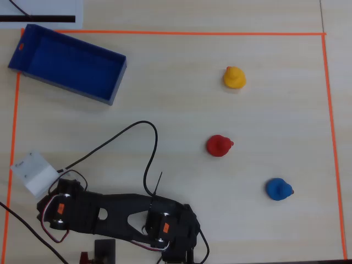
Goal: Grasp green duck and put it into box.
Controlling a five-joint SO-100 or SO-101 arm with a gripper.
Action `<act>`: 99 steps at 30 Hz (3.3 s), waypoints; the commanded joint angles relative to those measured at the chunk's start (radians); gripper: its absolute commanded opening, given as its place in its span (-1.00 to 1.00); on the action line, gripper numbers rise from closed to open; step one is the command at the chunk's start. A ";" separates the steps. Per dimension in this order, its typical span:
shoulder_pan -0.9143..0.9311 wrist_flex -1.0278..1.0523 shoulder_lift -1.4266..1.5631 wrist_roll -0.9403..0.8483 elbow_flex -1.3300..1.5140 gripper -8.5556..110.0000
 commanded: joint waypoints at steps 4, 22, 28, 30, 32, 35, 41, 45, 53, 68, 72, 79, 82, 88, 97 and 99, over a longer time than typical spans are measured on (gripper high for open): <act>-0.046 -0.057 -0.003 0.040 0.025 -0.34; -0.067 -0.201 -0.028 0.121 0.172 -0.35; -0.092 -0.202 -0.037 0.150 0.189 -0.35; -0.103 -0.212 -0.037 0.158 0.199 -0.35; -0.109 -0.219 -0.040 0.166 0.206 -0.35; -0.110 -0.241 -0.046 0.176 0.209 -0.35; -0.112 -0.290 -0.067 0.190 0.230 -0.35; -0.104 -0.310 -0.071 0.193 0.244 -0.35; -0.107 -0.387 -0.091 0.225 0.298 -0.36; 0.044 -0.310 -0.061 0.204 0.218 -0.85; 0.308 -0.310 -0.077 0.244 -0.060 -0.85; 0.692 -0.489 -0.354 0.411 -0.483 -0.85; 0.782 -0.561 -0.476 0.417 -0.591 -0.85; 0.862 -0.623 -0.607 0.356 -0.689 -0.86; 0.784 -0.439 -0.655 0.256 -0.690 -0.86; 0.772 -0.413 -0.658 0.236 -0.690 -0.74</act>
